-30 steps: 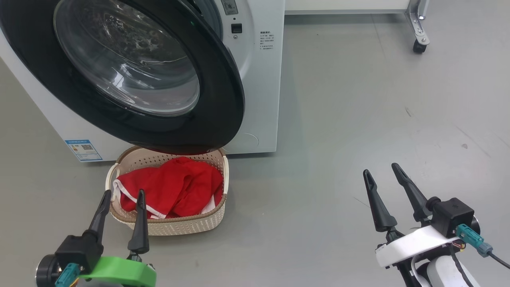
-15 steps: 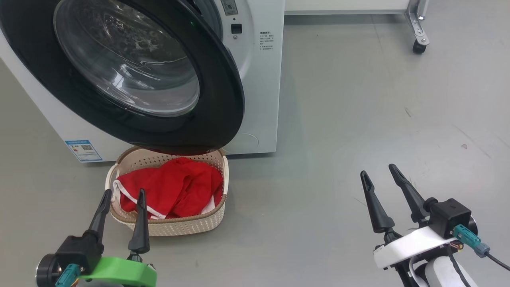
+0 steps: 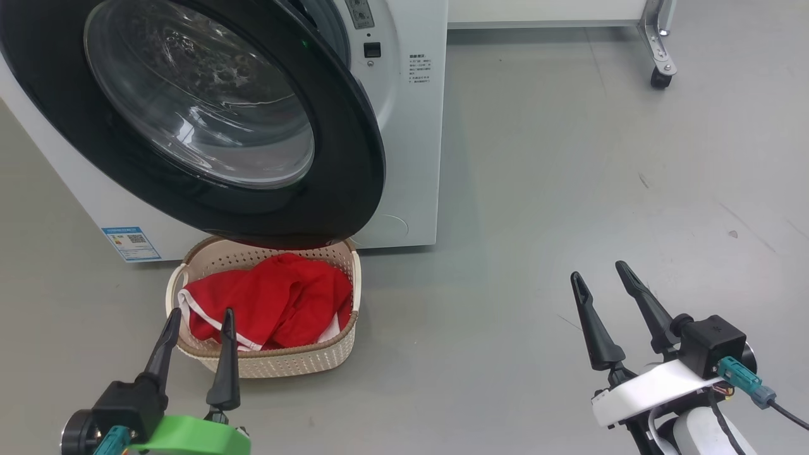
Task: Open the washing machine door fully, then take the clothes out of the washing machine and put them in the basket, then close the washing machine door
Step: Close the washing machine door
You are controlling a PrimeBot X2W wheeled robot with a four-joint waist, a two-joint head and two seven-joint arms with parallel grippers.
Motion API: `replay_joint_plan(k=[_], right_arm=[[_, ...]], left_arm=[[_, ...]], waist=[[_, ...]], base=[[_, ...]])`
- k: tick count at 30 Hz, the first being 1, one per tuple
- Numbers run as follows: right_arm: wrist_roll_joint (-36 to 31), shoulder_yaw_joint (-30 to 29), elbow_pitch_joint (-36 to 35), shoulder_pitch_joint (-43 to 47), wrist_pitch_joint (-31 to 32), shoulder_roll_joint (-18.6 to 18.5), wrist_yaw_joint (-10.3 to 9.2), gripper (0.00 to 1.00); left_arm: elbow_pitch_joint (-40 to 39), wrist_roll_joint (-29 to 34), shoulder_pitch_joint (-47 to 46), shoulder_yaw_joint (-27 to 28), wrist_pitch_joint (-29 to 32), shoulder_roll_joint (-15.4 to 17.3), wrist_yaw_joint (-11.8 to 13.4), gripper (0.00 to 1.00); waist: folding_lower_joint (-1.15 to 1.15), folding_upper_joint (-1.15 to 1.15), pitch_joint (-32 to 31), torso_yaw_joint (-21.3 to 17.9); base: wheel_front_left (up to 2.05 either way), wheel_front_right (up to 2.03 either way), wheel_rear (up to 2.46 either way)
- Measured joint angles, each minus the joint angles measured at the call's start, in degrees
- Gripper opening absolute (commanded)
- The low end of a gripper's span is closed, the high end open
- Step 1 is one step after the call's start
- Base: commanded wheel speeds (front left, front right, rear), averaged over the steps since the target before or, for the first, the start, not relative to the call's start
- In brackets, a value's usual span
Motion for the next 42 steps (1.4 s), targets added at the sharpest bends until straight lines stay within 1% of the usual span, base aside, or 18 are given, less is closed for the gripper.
replay_joint_plan(k=[7,10,11,12,13,17,23,33,42], right_arm=[[-0.08,-0.21,-0.58,0.03,0.00,-0.44,0.00,1.00],[-0.55,-0.01,-1.23,0.02,0.00,-0.97,0.00,1.00],[-0.73,0.22,-1.53,-0.02,0.00,-1.23,0.00,0.93],[-1.15,0.55,-2.04,-0.08,0.00,-1.63,0.00,0.32],[-1.44,0.64,-3.02,-0.25,0.00,-1.91,0.00,0.00],[-2.22,2.83,-5.10,-3.14,0.00,-3.64,0.00,0.00],[-3.64,8.32,-6.53,-8.03,0.00,-7.04,0.00,0.00],[-4.66,16.74,-8.02,-20.83,2.18,-11.69,0.00,0.00],[-4.56,20.36,-7.36,-30.62,4.87,-15.39,0.00,0.00]], left_arm=[[-0.14,1.15,0.05,-0.37,0.00,-0.43,-0.11,1.00],[-0.37,1.57,0.04,-0.58,0.00,-0.83,-0.54,1.00],[-0.55,1.59,0.03,-0.71,0.00,-0.99,-0.54,1.00],[-0.76,1.69,0.02,-0.85,0.00,-1.11,-0.54,1.00],[-0.93,1.87,-0.02,-0.93,0.00,-1.22,-0.58,1.00],[-1.57,2.45,-0.16,-1.49,0.00,-1.45,-0.69,1.00],[-1.94,3.10,-2.20,-2.99,0.00,-2.19,-1.09,1.00],[-2.68,3.45,-6.16,-4.64,-0.01,-3.20,-1.52,1.00],[-3.14,3.46,-9.42,-6.38,-0.01,-3.55,-1.60,1.00]], waist=[[0.00,0.00,0.82,0.21],[0.00,0.00,1.63,0.48],[0.00,0.00,1.97,0.59],[0.00,0.00,2.33,0.70],[0.00,0.00,2.73,0.84],[0.00,0.00,4.56,1.52],[0.00,0.00,7.93,3.11],[0.00,0.00,13.75,7.28],[0.00,0.00,19.20,11.54]], base=[[0.00,0.00,0.00],[0.00,0.00,0.00],[0.00,0.00,0.00],[0.00,0.00,0.00],[0.00,0.00,0.00],[0.00,0.00,0.00],[0.00,0.00,0.00],[0.00,0.00,0.00],[0.00,0.00,0.00]])
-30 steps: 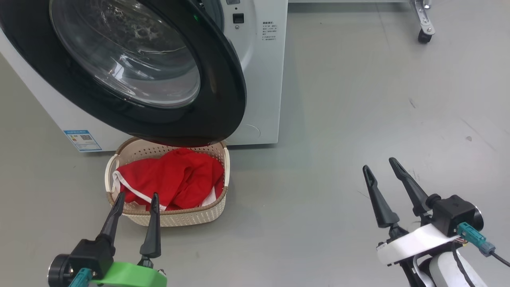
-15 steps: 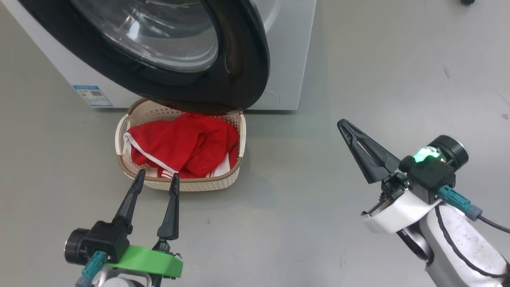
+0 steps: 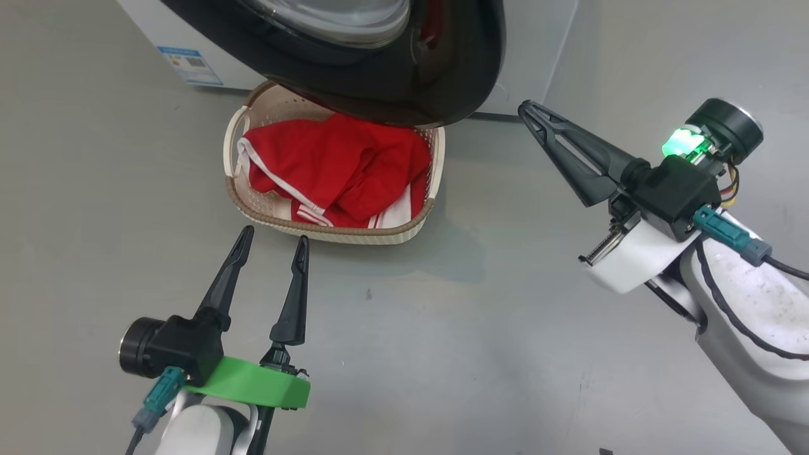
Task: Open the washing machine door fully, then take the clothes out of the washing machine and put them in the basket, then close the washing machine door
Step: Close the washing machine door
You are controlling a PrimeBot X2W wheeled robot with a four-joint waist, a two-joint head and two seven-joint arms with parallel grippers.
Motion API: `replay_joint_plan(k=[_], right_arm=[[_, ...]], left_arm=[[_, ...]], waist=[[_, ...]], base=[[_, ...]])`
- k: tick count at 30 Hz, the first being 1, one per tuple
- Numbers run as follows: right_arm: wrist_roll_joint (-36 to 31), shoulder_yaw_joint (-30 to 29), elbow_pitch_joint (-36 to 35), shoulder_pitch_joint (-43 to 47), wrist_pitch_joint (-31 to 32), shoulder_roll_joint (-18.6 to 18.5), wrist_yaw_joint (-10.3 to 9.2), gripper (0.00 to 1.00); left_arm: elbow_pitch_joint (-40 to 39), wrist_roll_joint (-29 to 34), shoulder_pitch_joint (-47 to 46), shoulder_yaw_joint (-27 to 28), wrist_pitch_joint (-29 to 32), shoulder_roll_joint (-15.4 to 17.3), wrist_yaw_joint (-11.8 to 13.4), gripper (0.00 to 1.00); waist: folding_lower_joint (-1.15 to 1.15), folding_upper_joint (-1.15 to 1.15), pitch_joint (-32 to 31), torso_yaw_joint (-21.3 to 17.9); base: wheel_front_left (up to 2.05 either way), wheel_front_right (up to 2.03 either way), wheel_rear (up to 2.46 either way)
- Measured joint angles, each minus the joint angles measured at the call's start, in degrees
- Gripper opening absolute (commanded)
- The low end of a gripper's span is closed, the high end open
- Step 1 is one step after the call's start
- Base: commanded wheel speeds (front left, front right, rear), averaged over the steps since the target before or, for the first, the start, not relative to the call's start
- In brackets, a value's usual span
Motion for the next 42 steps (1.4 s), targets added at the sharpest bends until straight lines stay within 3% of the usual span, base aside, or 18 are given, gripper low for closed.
replay_joint_plan(k=[18,42], right_arm=[[5.28,2.76,5.08,-12.83,1.77,-4.27,0.00,0.00],[11.39,3.23,10.29,-27.89,1.40,-8.35,0.52,0.00]], left_arm=[[-0.58,-3.64,-3.80,-1.98,0.00,-0.31,1.19,1.00],[-2.66,-5.53,-6.83,-5.32,0.00,-0.64,3.66,1.00]], waist=[[0.00,0.00,9.87,7.99],[0.00,0.00,17.78,9.66]], base=[[0.00,0.00,0.00],[0.00,0.00,0.00]])
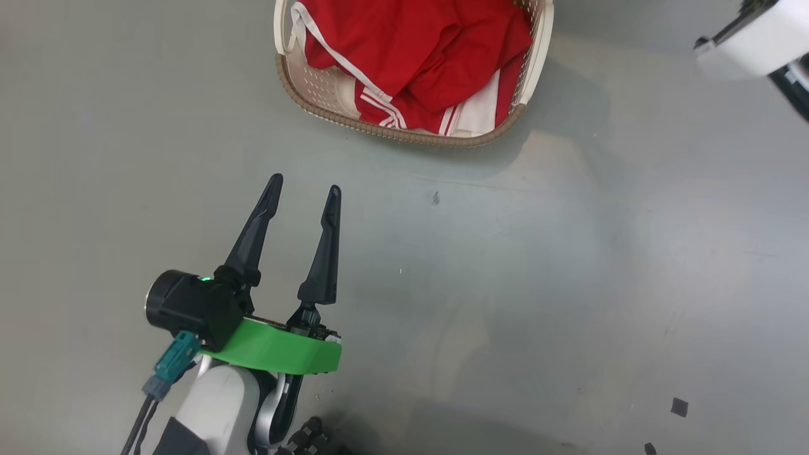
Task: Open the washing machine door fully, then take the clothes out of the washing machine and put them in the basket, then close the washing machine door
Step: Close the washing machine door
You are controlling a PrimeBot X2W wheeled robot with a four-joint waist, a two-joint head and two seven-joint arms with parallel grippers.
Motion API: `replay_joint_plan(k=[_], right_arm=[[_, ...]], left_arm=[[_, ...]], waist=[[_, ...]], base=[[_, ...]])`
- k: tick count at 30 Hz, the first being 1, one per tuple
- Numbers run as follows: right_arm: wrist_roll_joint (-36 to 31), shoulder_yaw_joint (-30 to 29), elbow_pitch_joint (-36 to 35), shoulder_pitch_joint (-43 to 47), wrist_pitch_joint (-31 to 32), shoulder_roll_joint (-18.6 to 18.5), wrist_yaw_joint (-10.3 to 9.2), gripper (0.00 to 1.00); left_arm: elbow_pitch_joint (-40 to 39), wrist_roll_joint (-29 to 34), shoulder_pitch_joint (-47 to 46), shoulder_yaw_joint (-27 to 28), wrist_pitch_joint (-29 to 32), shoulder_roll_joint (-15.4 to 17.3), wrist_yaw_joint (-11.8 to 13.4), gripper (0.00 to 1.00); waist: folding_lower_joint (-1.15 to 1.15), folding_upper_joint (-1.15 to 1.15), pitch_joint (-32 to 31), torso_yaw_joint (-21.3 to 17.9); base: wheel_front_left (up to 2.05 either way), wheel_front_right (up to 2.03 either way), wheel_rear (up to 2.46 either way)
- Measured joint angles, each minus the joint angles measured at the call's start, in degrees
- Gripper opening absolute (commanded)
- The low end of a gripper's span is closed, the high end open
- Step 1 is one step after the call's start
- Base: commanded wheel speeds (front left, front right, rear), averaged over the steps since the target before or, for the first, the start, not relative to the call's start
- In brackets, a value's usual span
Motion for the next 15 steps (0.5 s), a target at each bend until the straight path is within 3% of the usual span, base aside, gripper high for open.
replay_joint_plan(k=[15], right_arm=[[0.33,0.46,3.08,-12.58,2.12,-3.10,-0.01,0.00]], left_arm=[[-1.36,-3.08,-2.90,-3.09,0.00,-0.09,1.05,1.00]], waist=[[0.00,0.00,5.07,1.77]], base=[[0.00,0.00,0.00]])
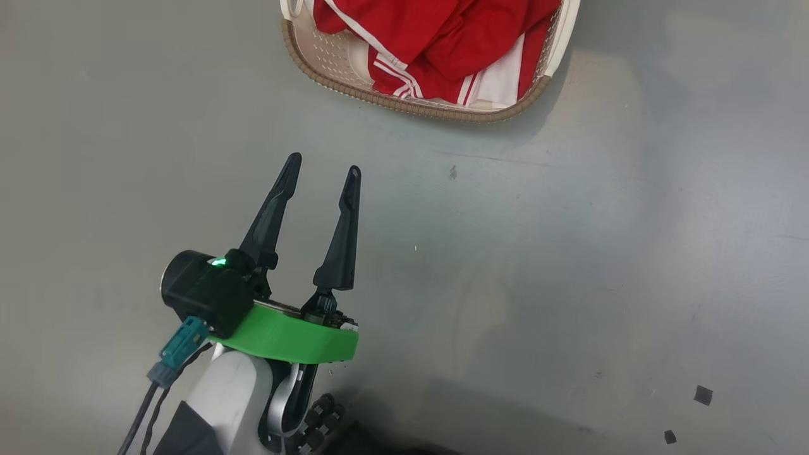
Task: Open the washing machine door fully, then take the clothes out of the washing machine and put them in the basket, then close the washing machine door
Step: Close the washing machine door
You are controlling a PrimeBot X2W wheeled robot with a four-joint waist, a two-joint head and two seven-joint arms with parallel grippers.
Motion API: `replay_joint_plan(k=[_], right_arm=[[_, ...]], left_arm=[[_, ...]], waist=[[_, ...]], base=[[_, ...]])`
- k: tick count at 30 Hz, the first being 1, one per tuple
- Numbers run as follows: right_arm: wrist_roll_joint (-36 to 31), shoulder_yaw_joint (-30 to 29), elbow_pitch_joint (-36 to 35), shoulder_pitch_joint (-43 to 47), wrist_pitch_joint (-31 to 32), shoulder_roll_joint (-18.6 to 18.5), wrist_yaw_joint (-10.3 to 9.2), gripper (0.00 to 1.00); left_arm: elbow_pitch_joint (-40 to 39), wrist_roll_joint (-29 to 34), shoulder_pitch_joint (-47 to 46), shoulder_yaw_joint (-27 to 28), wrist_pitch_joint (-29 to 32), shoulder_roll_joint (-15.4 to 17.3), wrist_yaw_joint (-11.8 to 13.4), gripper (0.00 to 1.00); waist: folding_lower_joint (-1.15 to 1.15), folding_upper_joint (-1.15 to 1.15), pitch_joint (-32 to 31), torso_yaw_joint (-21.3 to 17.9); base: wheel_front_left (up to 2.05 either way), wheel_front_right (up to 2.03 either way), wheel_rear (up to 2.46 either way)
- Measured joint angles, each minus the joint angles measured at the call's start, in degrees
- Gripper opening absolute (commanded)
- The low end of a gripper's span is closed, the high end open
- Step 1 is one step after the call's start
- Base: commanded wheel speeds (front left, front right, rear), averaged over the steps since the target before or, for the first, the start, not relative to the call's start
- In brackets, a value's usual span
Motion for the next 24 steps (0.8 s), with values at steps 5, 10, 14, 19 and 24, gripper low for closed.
replay_joint_plan(k=[5,10,14,19,24], right_arm=[[-0.10,0.67,2.08,-2.37,0.20,-0.31,0.01,0.00],[0.16,-1.68,5.12,-3.97,-0.14,0.93,0.19,0.00],[0.10,-1.75,6.28,-4.87,-0.54,1.46,0.56,0.00],[-0.08,-1.41,7.53,-5.93,-0.85,2.15,1.03,0.00],[-0.58,-0.35,9.53,-6.11,-2.59,2.57,1.02,0.00]], left_arm=[[-0.02,-0.45,-0.64,-0.54,0.00,-0.12,0.46,1.00],[0.05,-0.56,-0.65,-0.67,0.00,-0.16,0.78,1.00],[0.14,-0.97,-0.81,-0.90,0.00,-0.19,0.96,1.00],[0.23,-1.15,-0.95,-1.04,0.00,-0.20,1.01,1.00],[0.97,-1.58,-1.59,-0.92,0.00,-0.23,1.36,1.00]], waist=[[0.00,0.00,0.86,1.05],[0.00,0.00,1.13,1.51],[0.00,0.00,1.28,1.64],[0.00,0.00,1.40,1.75],[0.00,0.00,0.87,1.76]], base=[[0.00,0.00,0.00],[0.00,0.00,0.00],[0.00,0.00,0.00],[0.00,0.00,0.00],[0.00,0.00,0.00]])
